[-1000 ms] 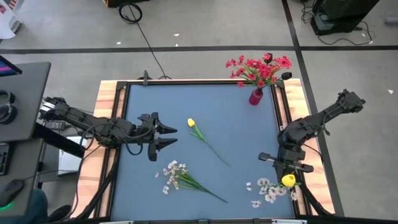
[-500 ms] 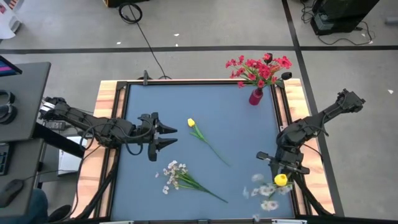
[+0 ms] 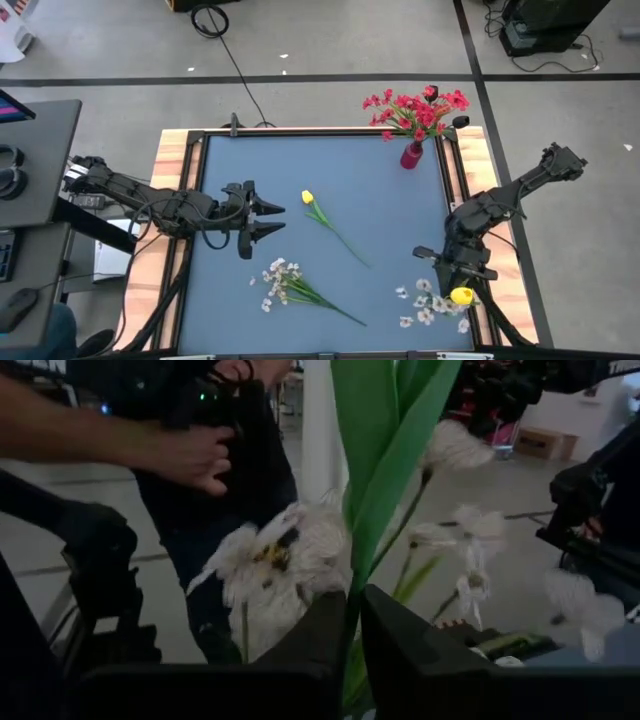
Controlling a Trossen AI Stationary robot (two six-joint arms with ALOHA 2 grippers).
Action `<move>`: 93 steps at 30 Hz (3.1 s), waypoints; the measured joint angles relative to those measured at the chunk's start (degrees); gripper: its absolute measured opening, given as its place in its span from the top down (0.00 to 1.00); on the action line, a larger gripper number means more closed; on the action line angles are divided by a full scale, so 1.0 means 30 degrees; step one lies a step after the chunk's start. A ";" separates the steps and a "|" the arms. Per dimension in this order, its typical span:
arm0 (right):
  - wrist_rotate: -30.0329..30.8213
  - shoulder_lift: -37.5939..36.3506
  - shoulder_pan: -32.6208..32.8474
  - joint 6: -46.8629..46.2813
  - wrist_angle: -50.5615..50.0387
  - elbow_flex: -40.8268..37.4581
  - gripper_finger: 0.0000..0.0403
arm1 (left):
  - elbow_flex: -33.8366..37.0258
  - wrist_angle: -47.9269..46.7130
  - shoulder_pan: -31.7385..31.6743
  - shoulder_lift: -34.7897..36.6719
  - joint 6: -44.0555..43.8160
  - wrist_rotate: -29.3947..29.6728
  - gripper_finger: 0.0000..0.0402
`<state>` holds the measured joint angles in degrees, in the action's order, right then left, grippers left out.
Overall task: Sort flowers into vase by color
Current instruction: Put the right yellow tulip into the transparent vase
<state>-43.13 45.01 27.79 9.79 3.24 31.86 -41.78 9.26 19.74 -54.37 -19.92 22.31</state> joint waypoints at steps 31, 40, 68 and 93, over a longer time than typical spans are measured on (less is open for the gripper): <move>-0.0611 -0.0569 0.1188 0.0102 0.0413 0.0007 0.67 | 0.0000 -0.0022 0.0002 0.0000 0.0000 0.0000 0.49; 0.0490 -0.0639 0.1188 -0.0360 0.1058 0.0022 0.77 | 0.0006 -0.0028 0.0001 0.0000 0.0000 0.0001 0.49; -0.1059 -0.0158 0.1180 -0.1030 0.0775 0.0015 0.98 | 0.0000 -0.0023 0.0001 0.0000 0.0000 0.0000 0.49; -0.1645 0.1139 0.1447 -0.0703 0.1134 -0.0007 0.98 | 0.0002 -0.0023 -0.0001 0.0003 0.0000 0.0005 0.49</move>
<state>-48.06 48.42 32.13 7.68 6.64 31.83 -41.77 9.19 19.74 -54.36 -19.92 22.32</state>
